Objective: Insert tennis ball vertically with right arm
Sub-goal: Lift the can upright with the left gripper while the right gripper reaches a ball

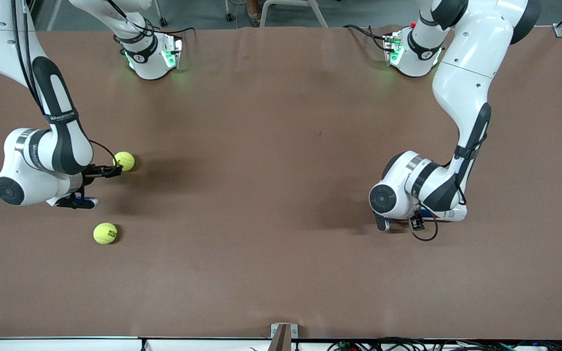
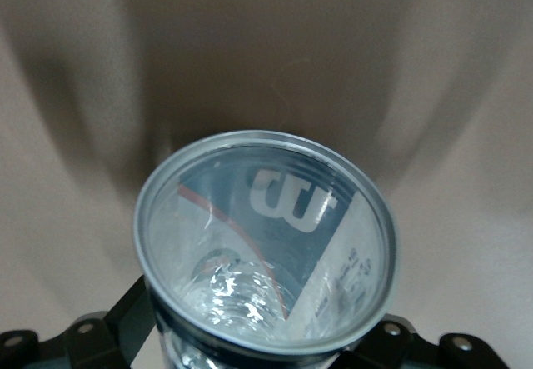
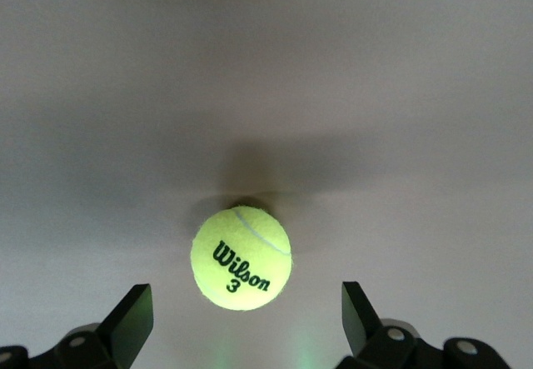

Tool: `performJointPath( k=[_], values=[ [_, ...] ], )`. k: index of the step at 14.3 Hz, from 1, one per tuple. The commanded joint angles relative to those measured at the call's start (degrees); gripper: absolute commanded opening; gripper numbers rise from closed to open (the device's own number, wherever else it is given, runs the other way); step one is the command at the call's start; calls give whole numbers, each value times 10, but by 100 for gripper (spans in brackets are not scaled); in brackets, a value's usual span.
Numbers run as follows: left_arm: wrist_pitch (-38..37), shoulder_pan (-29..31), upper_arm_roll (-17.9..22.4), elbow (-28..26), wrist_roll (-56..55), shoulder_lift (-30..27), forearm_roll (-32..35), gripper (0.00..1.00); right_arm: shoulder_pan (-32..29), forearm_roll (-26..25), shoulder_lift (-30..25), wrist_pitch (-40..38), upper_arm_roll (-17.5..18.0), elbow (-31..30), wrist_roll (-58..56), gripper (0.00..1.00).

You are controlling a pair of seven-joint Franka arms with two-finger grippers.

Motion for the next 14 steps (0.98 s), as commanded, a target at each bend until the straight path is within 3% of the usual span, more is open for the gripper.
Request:
performJointPath(
  k=[1,5,8,12,14],
  values=[
    [13,6,0,9,24,10,15,91,-9,20,-17,28,6,-51,2,100],
    [13,7,0,8,24,11,15,80,-8,28,-17,40,6,-65,2,100],
    [16,7,-1,6,27,7,14,60,-10,28,-17,54,6,-73,-1,100],
    [15,3,-9,11,68,1,6,54,-11,28,-15,59,6,-82,0,100],
    [15,10,-39,14,88,-7,5,54,-12,28,-15,59,6,-89,-2,99]
  ],
)
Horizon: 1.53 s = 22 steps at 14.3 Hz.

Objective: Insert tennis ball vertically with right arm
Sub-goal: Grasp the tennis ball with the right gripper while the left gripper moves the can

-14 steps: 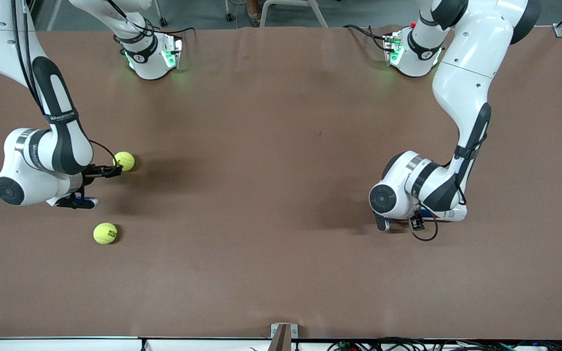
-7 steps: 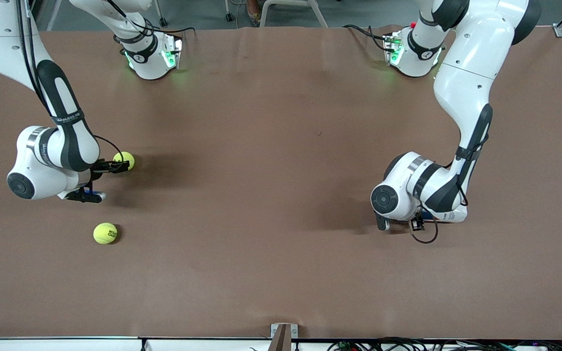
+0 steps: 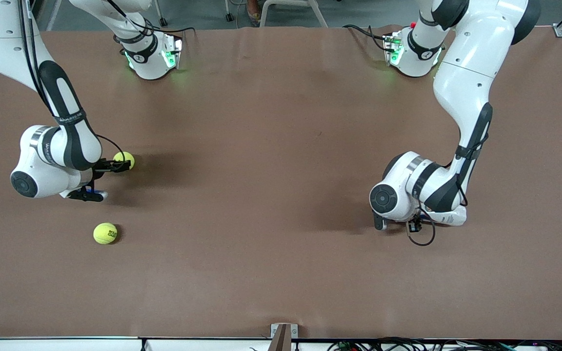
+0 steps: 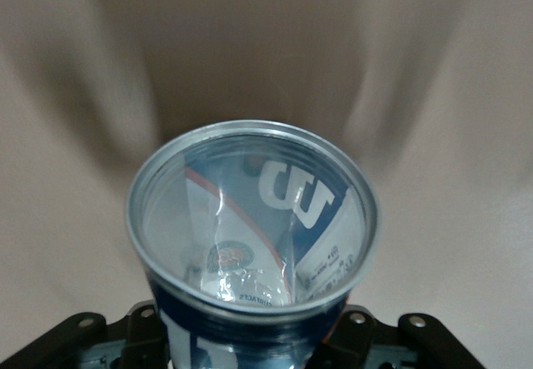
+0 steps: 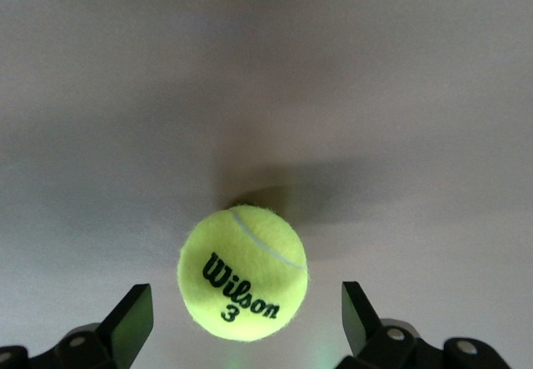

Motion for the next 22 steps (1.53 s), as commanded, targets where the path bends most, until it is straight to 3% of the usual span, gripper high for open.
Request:
performJointPath(
  k=[1,3,7,13,17,20,22],
  values=[
    [3,5,-38,13,34,-9,1,54,-8,8,-14,11,5,-27,-2,99],
    [1,6,-62,22,74,-17,-34,54,-7,8,-14,11,5,-28,-2,98],
    [-1,7,-62,48,172,-32,-206,55,-6,8,-12,22,5,-27,-2,92],
    [7,19,-61,83,159,-35,-429,56,-10,8,-3,24,6,-27,-2,90],
    [47,36,-62,91,156,-36,-543,58,-9,8,-1,22,6,-28,-3,88],
    [108,24,-62,91,152,-34,-631,58,-4,8,1,22,5,-27,-3,74],
    [154,6,-62,90,152,-32,-685,58,-5,8,1,18,6,-26,-4,55]
  ],
)
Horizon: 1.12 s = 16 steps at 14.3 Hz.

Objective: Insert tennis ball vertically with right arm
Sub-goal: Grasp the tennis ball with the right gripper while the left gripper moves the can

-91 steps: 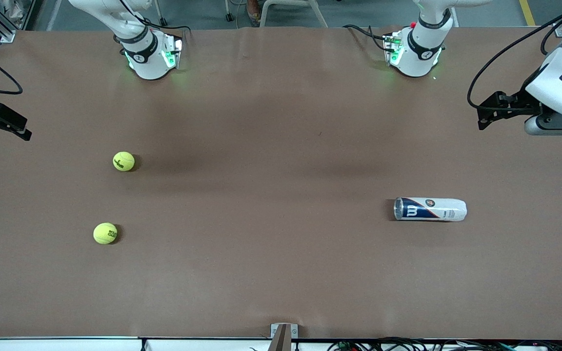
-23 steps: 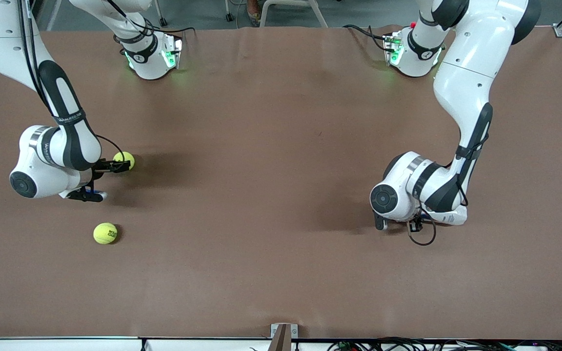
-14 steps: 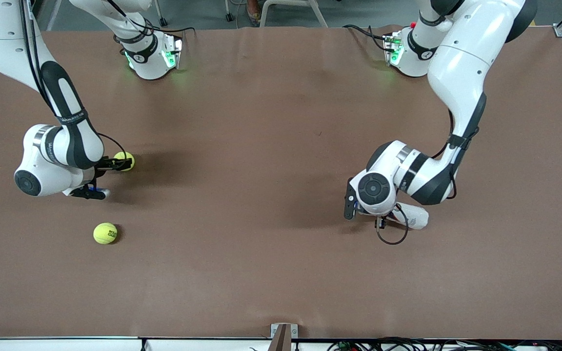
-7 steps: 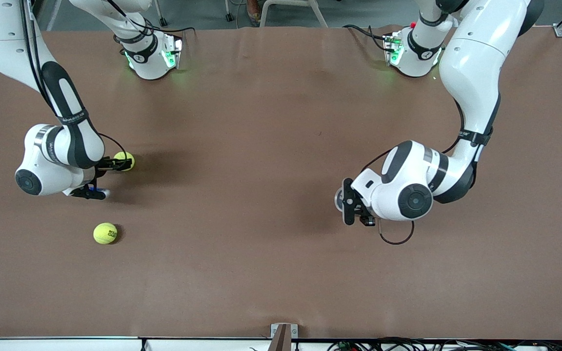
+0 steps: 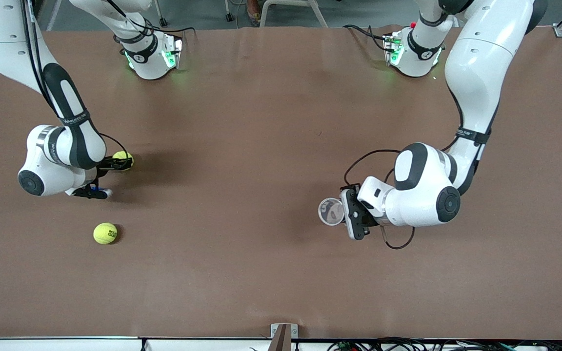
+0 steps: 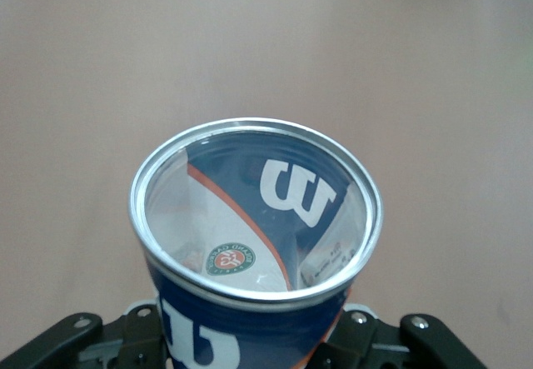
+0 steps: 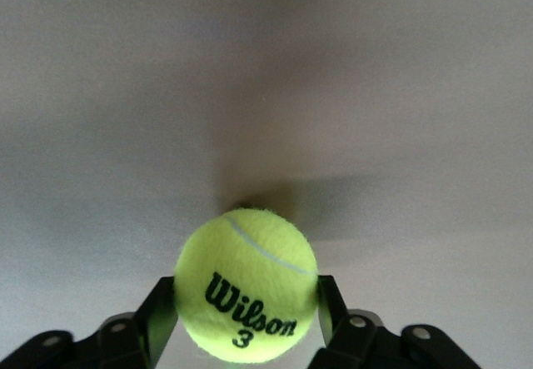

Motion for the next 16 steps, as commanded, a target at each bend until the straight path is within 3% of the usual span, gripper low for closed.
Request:
performJointPath(
  k=[1,2,6,13,16],
  values=[
    [60,-30,-3,-2,-3,-2,-73,58,-5,8,-3,3,5,-10,-5,43],
    [76,-43,-4,-4,-4,-1,-101,58,-6,8,-3,2,5,-10,-5,34],
    [153,-75,-4,-5,6,15,-191,59,-5,9,-6,-18,6,18,-26,28],
    [224,-103,-7,-16,94,24,-196,61,11,23,-7,-236,11,256,-27,23],
    [227,-103,-14,-20,145,24,-222,61,56,92,-8,-256,12,320,-21,20]
  ],
)
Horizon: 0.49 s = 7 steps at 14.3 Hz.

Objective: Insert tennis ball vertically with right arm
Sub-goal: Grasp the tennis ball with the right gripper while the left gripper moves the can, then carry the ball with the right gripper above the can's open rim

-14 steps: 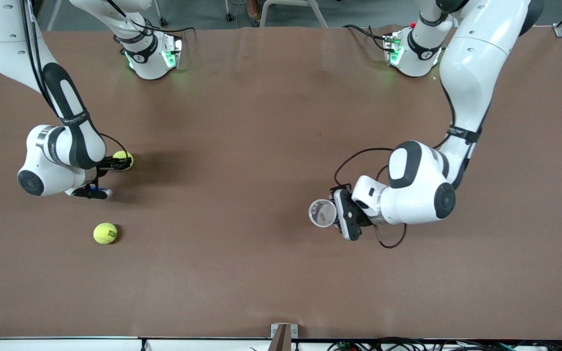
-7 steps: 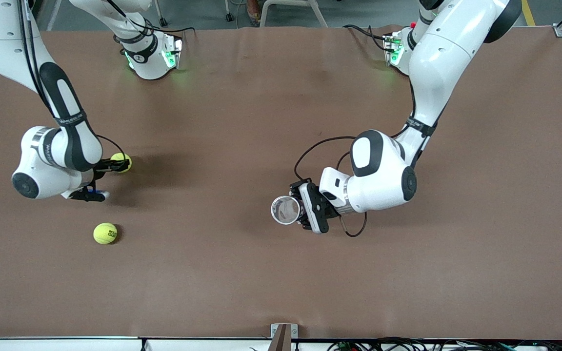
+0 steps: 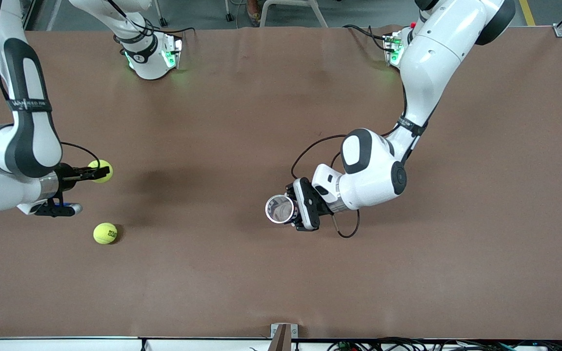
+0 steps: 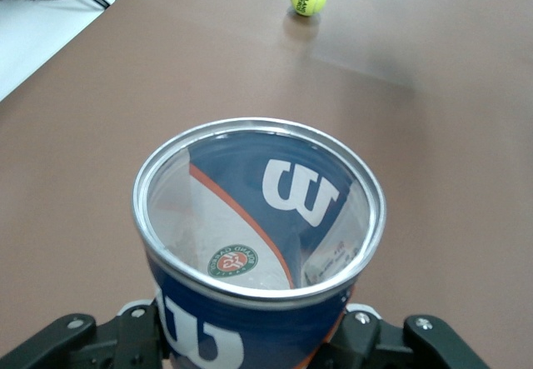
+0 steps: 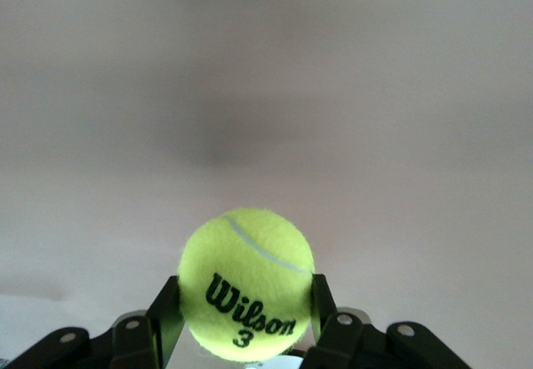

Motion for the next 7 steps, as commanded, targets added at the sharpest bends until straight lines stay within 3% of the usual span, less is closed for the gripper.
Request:
performJointPath(
  k=[1,4,7],
  values=[
    [13,-1,-12,-8,70,-4,-67,62,43,77,4,-14,0,52,5,20],
    [14,-8,-12,-8,189,8,-187,62,76,219,8,35,0,66,6,18],
    [13,-9,-12,-8,281,22,-237,62,131,282,9,94,-1,72,32,12]
  ],
)
